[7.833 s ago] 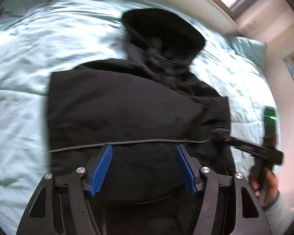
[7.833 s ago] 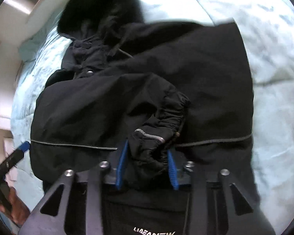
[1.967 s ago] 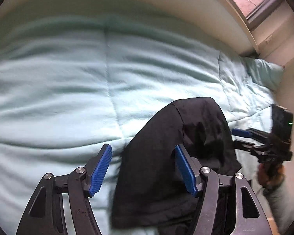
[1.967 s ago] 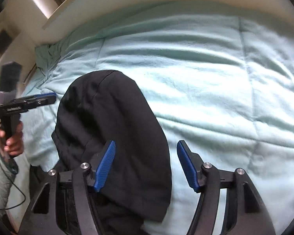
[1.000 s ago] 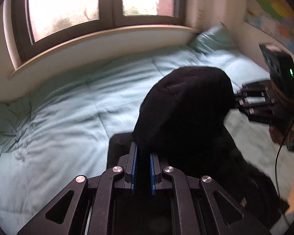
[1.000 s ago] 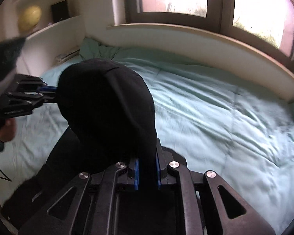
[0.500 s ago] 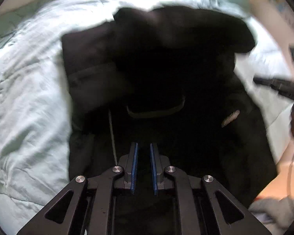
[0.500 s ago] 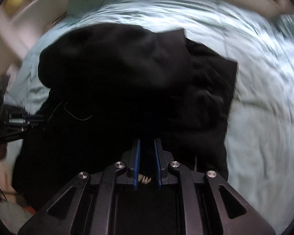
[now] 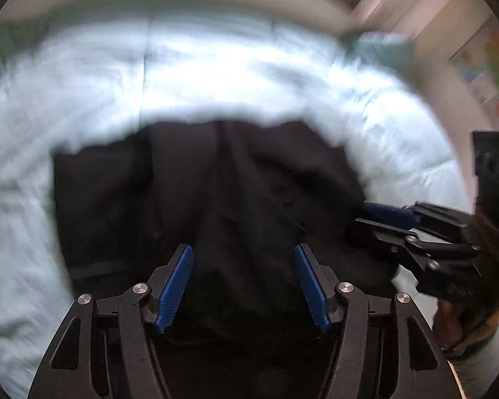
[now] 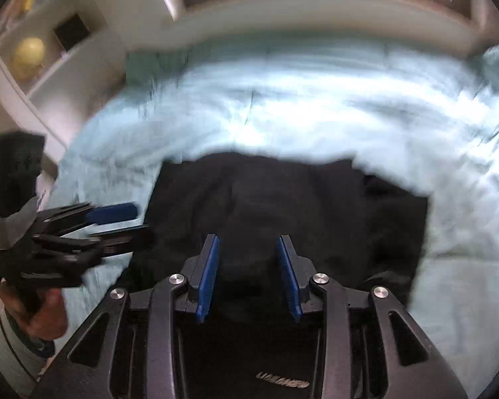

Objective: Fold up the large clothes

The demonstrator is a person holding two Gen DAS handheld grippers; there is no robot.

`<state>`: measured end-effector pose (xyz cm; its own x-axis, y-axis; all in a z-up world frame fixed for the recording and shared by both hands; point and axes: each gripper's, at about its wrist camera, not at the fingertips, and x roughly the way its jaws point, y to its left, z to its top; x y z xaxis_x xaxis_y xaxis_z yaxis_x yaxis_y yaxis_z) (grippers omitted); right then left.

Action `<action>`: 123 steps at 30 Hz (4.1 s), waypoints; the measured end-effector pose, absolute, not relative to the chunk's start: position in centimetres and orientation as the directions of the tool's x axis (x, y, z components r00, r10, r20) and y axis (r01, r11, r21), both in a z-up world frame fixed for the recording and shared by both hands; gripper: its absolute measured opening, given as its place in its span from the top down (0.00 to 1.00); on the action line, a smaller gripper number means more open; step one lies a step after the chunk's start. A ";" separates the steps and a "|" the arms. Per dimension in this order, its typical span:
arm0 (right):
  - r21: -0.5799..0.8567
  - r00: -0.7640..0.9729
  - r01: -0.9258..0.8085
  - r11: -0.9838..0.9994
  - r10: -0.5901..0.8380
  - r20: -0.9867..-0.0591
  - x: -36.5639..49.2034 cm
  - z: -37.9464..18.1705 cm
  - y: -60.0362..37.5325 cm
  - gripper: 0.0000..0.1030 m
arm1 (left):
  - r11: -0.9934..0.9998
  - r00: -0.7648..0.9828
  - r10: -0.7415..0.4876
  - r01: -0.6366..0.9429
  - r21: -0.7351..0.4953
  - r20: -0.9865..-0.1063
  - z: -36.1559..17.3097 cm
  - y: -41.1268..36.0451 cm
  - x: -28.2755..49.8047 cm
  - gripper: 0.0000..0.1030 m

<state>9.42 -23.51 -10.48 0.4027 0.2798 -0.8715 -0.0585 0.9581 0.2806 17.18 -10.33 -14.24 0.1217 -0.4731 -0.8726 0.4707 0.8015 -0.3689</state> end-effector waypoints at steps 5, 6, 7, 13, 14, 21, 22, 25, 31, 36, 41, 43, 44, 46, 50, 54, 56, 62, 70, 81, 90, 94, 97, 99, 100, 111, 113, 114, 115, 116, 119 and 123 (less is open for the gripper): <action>0.260 0.229 -0.007 0.966 0.254 -0.940 8.2 -20.5 -22.7 0.61 | 0.833 0.032 -0.401 0.429 -0.350 -0.916 -21.6 -10.3 15.4 0.42; 0.264 0.227 0.003 0.965 0.256 -0.940 8.0 -21.2 -22.7 0.61 | 0.836 0.041 -0.400 0.425 -0.346 -0.916 -21.9 -10.4 15.2 0.42; 0.273 0.232 0.019 0.962 0.261 -0.937 7.5 -22.1 -22.9 0.61 | 0.839 0.051 -0.397 0.426 -0.339 -0.917 -22.0 -10.5 15.1 0.42; 0.303 0.272 0.051 0.952 0.279 -0.921 7.3 -20.7 -23.8 0.59 | 0.809 0.063 -0.460 0.442 -0.389 -0.885 -18.8 -10.2 14.0 0.43; 0.311 0.293 0.043 0.949 0.286 -0.912 6.7 -19.5 -23.9 0.58 | 0.789 0.064 -0.499 0.446 -0.422 -0.864 -17.8 -9.8 13.6 0.43; 0.249 0.271 0.048 0.967 0.227 -0.935 6.1 -20.1 -24.4 0.50 | 0.847 0.025 -0.409 0.383 -0.370 -0.912 -20.8 -10.4 14.1 0.43; 0.255 0.249 0.057 0.965 0.234 -0.940 6.6 -21.3 -24.2 0.50 | 0.848 0.027 -0.407 0.382 -0.367 -0.913 -21.0 -10.6 14.1 0.43; 0.256 0.254 0.059 0.965 0.234 -0.938 6.6 -20.8 -23.9 0.50 | 0.841 0.057 -0.410 0.411 -0.353 -0.910 -19.2 -10.6 12.9 0.43; 0.259 0.310 0.044 0.965 0.234 -0.921 2.0 -16.9 -25.1 0.50 | 0.824 0.105 -0.405 0.471 -0.313 -0.908 -14.9 -7.0 8.1 0.43; 0.180 0.345 0.076 0.981 0.144 -0.928 -4.9 -14.0 -28.2 0.49 | 0.861 0.156 -0.357 0.438 -0.259 -0.921 -12.4 -1.1 4.0 0.43; 0.160 0.312 0.169 0.973 0.102 -0.945 -10.6 -13.6 -31.1 0.49 | 0.909 0.165 -0.314 0.335 -0.247 -0.935 -11.7 4.4 2.2 0.43; 0.161 0.300 0.207 0.965 0.094 -0.949 -12.8 -13.5 -32.5 0.49 | 0.921 0.162 -0.302 0.304 -0.244 -0.939 -11.9 5.7 1.7 0.43; 0.171 0.296 0.227 0.959 0.099 -0.950 -13.7 -13.4 -33.3 0.49 | 0.926 0.160 -0.296 0.289 -0.242 -0.942 -11.8 6.6 1.2 0.43; 0.188 0.292 0.266 0.946 0.106 -0.950 -15.6 -13.2 -34.4 0.49 | 0.933 0.149 -0.292 0.264 -0.247 -0.945 -12.1 8.0 0.4 0.43; 0.199 0.269 0.331 0.922 0.110 -0.957 -18.1 -13.4 -36.4 0.48 | 0.945 0.098 -0.270 0.220 -0.243 -0.958 -13.0 10.2 -1.5 0.43; 0.185 0.210 0.368 0.911 0.113 -0.971 -20.0 -14.3 -37.3 0.48 | 0.944 0.021 -0.295 0.157 -0.289 -0.955 -14.4 12.4 -3.6 0.43; 0.179 0.183 0.372 0.911 0.117 -0.976 -20.7 -14.6 -37.2 0.48 | 0.946 -0.007 -0.296 0.133 -0.295 -0.955 -14.9 13.2 -4.8 0.43; 0.180 0.118 0.400 0.898 0.145 -0.982 -23.5 -16.0 -36.7 0.45 | 0.954 -0.069 -0.289 0.057 -0.293 -0.955 -16.6 16.1 -8.0 0.43; 0.153 0.072 0.424 0.893 0.135 -0.988 -25.7 -17.0 -37.3 0.43 | 0.947 -0.134 -0.319 0.000 -0.322 -0.938 -20.1 17.4 -10.8 0.42; 0.240 0.051 0.496 0.834 0.248 -0.967 -28.7 -20.0 -38.7 0.43 | 0.925 -0.162 -0.379 -0.035 -0.379 -0.911 -20.6 18.3 -11.7 0.41; 0.258 0.038 0.454 0.853 0.271 -0.962 -29.9 -19.8 -38.0 0.36 | 0.883 -0.197 -0.468 -0.077 -0.463 -0.861 -21.5 18.0 -12.8 0.36; 0.247 0.026 0.443 0.862 0.263 -0.964 -29.5 -19.9 -37.3 0.36 | 0.892 -0.195 -0.450 -0.055 -0.449 -0.871 -21.8 16.8 -13.1 0.35; 0.244 0.048 0.406 0.881 0.246 -0.968 -29.7 -18.9 -36.9 0.40 | 0.899 -0.183 -0.428 0.011 -0.437 -0.885 -20.9 15.6 -13.5 0.38; 0.240 0.059 0.368 0.898 0.235 -0.970 -29.7 -18.0 -36.4 0.52 | 0.907 -0.163 -0.395 0.085 -0.412 -0.904 -19.7 14.8 -13.3 0.48; 0.255 0.068 0.360 0.898 0.247 -0.967 -29.7 -17.8 -36.1 0.60 | 0.910 -0.156 -0.380 0.114 -0.398 -0.912 -19.3 14.4 -13.2 0.54; 0.273 0.022 0.388 0.880 0.287 -0.958 -28.7 -20.1 -35.5 0.55 | 0.919 -0.202 -0.367 0.073 -0.388 -0.908 -21.5 13.3 -11.8 0.67; 0.280 0.025 0.384 0.880 0.293 -0.956 -28.7 -20.2 -35.6 0.55 | 0.925 -0.212 -0.346 0.087 -0.370 -0.914 -21.5 12.7 -11.6 0.67; 0.284 0.029 0.382 0.879 0.296 -0.955 -28.7 -20.2 -35.7 0.55 | 0.928 -0.219 -0.332 0.096 -0.359 -0.918 -21.6 12.3 -11.5 0.67; 0.289 0.032 0.383 0.877 0.301 -0.953 -28.8 -20.5 -36.0 0.55 | 0.932 -0.229 -0.316 0.106 -0.346 -0.921 -21.7 12.0 -11.4 0.67; 0.294 0.035 0.388 0.873 0.305 -0.952 -28.8 -20.6 -36.1 0.55 | 0.935 -0.240 -0.301 0.116 -0.335 -0.923 -21.8 11.6 -11.3 0.67; 0.305 0.049 0.397 0.866 0.311 -0.949 -29.2 -20.4 -37.8 0.54 | 0.940 -0.267 -0.266 0.141 -0.311 -0.926 -22.1 10.7 -11.0 0.67; 0.299 0.067 0.400 0.866 0.298 -0.952 -29.6 -20.4 -38.7 0.54 | 0.942 -0.287 -0.244 0.156 -0.297 -0.926 -22.3 10.1 -10.7 0.67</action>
